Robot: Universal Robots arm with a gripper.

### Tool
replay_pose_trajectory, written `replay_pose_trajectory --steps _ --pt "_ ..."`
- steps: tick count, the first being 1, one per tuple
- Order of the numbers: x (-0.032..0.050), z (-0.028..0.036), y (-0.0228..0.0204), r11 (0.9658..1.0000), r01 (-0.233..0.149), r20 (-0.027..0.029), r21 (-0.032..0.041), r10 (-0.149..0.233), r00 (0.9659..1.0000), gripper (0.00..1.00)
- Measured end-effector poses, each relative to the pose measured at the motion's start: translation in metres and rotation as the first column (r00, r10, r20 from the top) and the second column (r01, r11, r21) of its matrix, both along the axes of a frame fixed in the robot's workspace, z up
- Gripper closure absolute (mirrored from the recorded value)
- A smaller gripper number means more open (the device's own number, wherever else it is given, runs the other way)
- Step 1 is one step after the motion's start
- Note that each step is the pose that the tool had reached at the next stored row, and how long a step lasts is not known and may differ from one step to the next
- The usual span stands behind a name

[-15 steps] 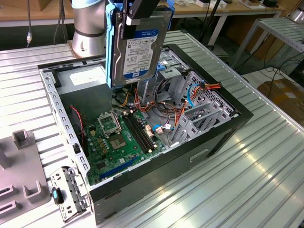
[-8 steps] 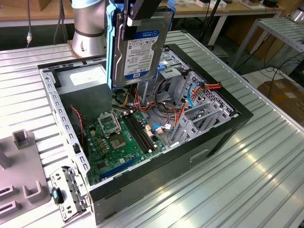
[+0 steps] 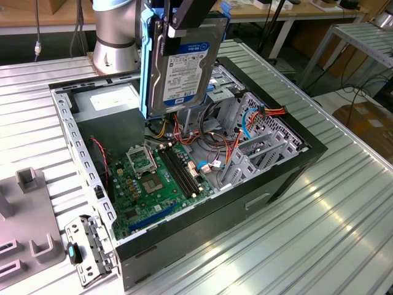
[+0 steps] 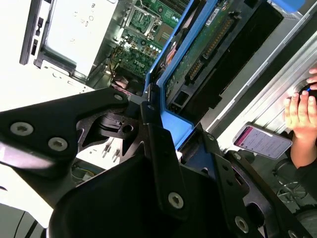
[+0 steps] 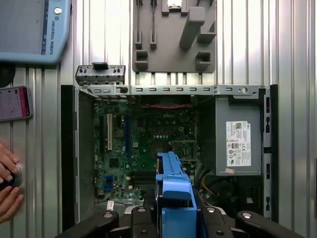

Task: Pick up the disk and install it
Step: 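Insert the disk into the insertion slot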

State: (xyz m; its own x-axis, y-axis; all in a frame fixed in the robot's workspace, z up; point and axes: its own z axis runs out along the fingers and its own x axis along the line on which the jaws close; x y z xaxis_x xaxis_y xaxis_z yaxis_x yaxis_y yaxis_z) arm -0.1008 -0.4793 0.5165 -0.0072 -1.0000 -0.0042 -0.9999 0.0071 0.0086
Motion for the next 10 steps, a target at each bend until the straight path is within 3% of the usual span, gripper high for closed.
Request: replay_pose_trajectory --steps 6,10 --pt "0.0018 -0.0001 -0.0069 1.0 0.0 0.0 0.0 0.0 1.0 0.63" --pt "0.009 -0.0004 -0.0097 1.0 0.0 0.0 0.0 0.0 1.0 0.63"
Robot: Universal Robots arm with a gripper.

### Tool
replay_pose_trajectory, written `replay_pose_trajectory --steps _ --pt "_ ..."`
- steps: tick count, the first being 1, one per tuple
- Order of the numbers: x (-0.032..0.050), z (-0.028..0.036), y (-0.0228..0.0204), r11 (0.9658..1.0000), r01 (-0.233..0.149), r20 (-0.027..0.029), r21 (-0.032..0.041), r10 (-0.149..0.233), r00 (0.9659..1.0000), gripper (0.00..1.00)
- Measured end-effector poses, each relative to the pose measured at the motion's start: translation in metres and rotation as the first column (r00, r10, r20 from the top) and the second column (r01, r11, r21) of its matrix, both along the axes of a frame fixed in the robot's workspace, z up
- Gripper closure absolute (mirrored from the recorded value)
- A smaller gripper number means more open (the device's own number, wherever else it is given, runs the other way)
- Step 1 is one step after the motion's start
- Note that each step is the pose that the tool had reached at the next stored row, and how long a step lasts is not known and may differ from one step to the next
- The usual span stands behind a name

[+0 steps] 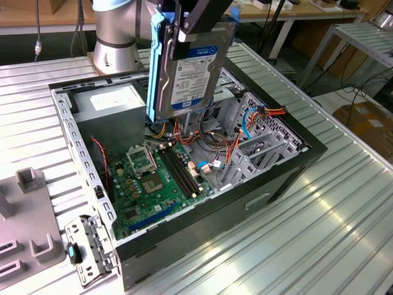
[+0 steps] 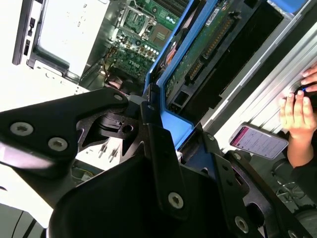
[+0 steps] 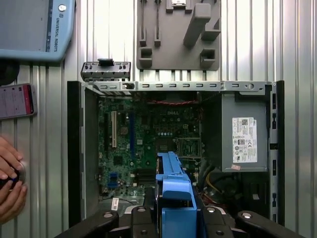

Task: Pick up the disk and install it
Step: 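Insert the disk into the insertion slot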

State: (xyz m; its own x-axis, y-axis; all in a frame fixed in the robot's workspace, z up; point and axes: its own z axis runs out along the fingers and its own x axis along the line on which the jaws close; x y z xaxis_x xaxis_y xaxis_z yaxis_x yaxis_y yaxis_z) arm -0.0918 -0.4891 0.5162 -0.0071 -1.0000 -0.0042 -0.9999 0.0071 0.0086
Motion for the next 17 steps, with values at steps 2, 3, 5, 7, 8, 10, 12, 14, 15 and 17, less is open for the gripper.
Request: replay_pose_trajectory --steps 2,3,5,7,8,10,12,14,15,17 --pt "0.0064 -0.0001 -0.0004 1.0 0.0 0.0 -0.0001 0.0 1.0 0.63" --pt "0.0083 -0.0001 -0.0004 1.0 0.0 0.0 -0.0001 0.0 1.0 0.63" --pt "0.0123 -0.0002 -0.0006 1.0 0.0 0.0 -0.0001 0.0 1.0 0.63" --pt "0.0124 -0.0002 -0.0005 1.0 0.0 0.0 -0.0001 0.0 1.0 0.63" --pt "0.0124 -0.0002 -0.0005 1.0 0.0 0.0 -0.0001 0.0 1.0 0.63" --pt "0.0125 -0.0003 -0.0008 1.0 0.0 -0.0001 0.0 0.0 1.0 0.63" --pt "0.0125 -0.0007 -0.0054 1.0 0.0 0.0 -0.0001 0.0 1.0 0.63" --pt "0.0128 -0.0015 -0.0137 1.0 0.0 0.0 0.0 0.0 1.0 0.63" --pt "0.0134 -0.0021 -0.016 1.0 -0.001 0.0001 0.0001 0.001 1.0 0.63" --pt "0.0191 -0.0032 -0.0168 0.9999 -0.011 -0.0001 -0.0002 0.011 0.9999 0.63"
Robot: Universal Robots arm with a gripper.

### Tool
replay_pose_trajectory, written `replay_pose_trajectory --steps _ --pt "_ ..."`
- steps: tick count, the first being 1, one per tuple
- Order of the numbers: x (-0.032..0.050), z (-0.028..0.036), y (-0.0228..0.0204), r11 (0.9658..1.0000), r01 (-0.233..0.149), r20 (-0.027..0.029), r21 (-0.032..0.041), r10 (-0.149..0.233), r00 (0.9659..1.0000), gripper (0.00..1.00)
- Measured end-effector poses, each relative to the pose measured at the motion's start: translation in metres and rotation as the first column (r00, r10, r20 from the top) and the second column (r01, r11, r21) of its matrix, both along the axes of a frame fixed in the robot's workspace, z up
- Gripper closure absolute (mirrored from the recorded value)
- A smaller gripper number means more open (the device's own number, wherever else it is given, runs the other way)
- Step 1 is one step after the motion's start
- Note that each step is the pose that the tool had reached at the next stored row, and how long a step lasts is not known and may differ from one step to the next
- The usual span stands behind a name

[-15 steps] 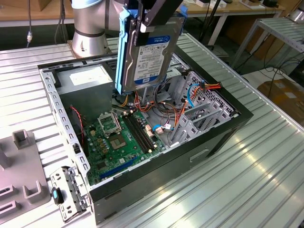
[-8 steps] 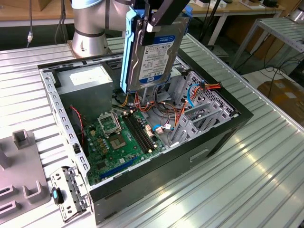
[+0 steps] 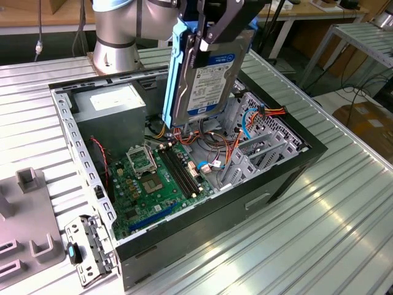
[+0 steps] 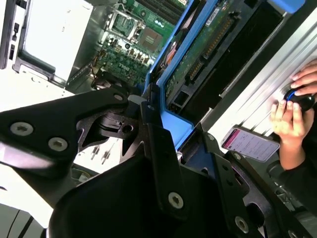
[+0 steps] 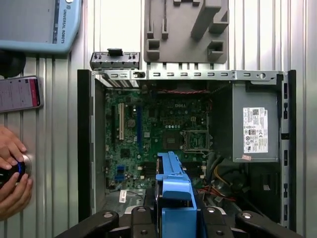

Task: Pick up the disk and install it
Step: 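Insert the disk into the insertion slot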

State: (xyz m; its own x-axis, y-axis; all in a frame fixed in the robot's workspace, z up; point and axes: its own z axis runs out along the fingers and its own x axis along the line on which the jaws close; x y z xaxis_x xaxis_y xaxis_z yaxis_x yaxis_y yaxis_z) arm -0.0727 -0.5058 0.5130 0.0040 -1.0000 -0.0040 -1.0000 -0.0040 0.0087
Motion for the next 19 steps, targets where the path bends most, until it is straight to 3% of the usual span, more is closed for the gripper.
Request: replay_pose_trajectory --steps 5,15,17,19 --pt "0.0059 -0.0023 0.0 0.999 -0.045 0.0002 -0.0001 0.045 0.999 0.63" --pt "0.0578 -0.0061 0.0 0.9989 -0.048 0.0004 -0.0003 0.048 0.9989 0.63" --pt "0.0591 -0.0071 -0.0012 0.9989 -0.048 0.0003 -0.0005 0.048 0.9989 0.63" --pt "0.0593 -0.0085 -0.0053 0.9989 -0.048 0.0004 -0.0002 0.048 0.9989 0.63"
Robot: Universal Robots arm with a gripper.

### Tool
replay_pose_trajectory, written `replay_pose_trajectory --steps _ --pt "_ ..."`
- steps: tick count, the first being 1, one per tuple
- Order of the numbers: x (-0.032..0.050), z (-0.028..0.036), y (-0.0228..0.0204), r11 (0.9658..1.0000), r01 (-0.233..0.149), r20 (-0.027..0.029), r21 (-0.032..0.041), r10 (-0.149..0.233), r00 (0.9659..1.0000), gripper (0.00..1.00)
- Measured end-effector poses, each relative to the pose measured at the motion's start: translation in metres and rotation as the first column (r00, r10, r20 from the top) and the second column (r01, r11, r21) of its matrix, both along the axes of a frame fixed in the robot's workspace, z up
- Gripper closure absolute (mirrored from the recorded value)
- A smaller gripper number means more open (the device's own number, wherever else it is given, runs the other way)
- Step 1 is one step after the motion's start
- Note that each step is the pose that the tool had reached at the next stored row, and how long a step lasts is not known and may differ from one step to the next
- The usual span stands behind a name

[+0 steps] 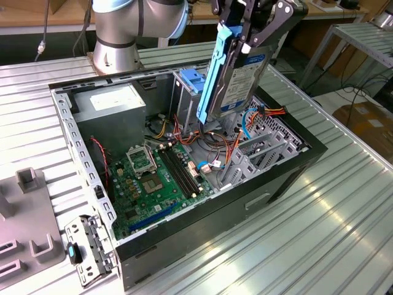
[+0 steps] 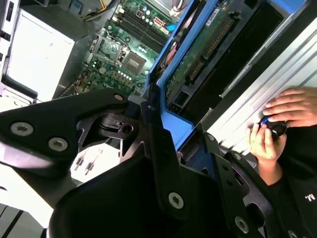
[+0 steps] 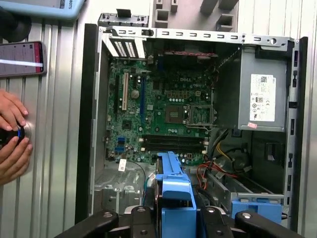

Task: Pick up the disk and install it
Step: 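Insert the disk into the insertion slot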

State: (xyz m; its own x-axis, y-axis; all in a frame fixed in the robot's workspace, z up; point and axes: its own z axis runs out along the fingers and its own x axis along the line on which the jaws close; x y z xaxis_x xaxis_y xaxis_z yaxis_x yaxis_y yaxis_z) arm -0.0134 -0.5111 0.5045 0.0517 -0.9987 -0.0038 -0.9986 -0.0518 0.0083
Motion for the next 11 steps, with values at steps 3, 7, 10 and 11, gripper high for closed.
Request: replay_pose_trajectory --steps 3,7,10,11 --pt "0.0001 -0.0034 -0.0154 1.0 0.0 0.0 -0.0001 0.0 1.0 0.63" --pt "0.0002 -0.006 -0.0286 1.0 0.001 -0.0003 -0.0002 -0.001 1.0 0.63" --pt "0.0002 -0.006 -0.0286 1.0 0.001 -0.0003 -0.0002 -0.001 1.0 0.63" --pt "0.0002 -0.006 -0.0286 1.0 0.001 -0.0003 -0.0002 -0.001 1.0 0.63"
